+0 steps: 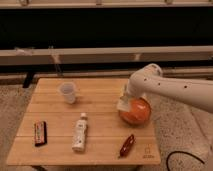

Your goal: Place the white sponge in the ceramic bowl

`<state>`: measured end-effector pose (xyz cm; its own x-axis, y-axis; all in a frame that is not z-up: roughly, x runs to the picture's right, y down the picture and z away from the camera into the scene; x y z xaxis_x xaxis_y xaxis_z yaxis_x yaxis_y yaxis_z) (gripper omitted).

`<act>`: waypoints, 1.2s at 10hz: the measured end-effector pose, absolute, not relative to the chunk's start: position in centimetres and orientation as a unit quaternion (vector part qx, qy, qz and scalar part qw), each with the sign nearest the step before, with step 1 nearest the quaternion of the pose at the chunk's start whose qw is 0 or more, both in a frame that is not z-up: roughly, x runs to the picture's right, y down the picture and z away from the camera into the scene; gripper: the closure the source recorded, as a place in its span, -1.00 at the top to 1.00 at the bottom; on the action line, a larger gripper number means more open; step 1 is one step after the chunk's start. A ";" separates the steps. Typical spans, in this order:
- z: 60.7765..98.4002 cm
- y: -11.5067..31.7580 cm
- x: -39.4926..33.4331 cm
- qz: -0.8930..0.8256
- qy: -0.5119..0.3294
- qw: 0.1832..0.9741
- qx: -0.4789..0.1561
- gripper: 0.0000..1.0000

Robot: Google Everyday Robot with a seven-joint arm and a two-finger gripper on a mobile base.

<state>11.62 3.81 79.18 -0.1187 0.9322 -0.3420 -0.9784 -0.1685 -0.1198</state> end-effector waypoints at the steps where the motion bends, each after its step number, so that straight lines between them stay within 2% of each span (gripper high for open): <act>1: 79.1 3.6 11.6 0.746 0.068 0.641 -0.171 0.41; 4: 79.1 3.3 11.1 0.745 0.065 0.641 -0.173 0.94; 5: 79.1 3.1 11.4 0.746 0.065 0.640 -0.173 1.00; 12: 79.1 2.4 11.0 0.745 0.061 0.641 -0.174 1.00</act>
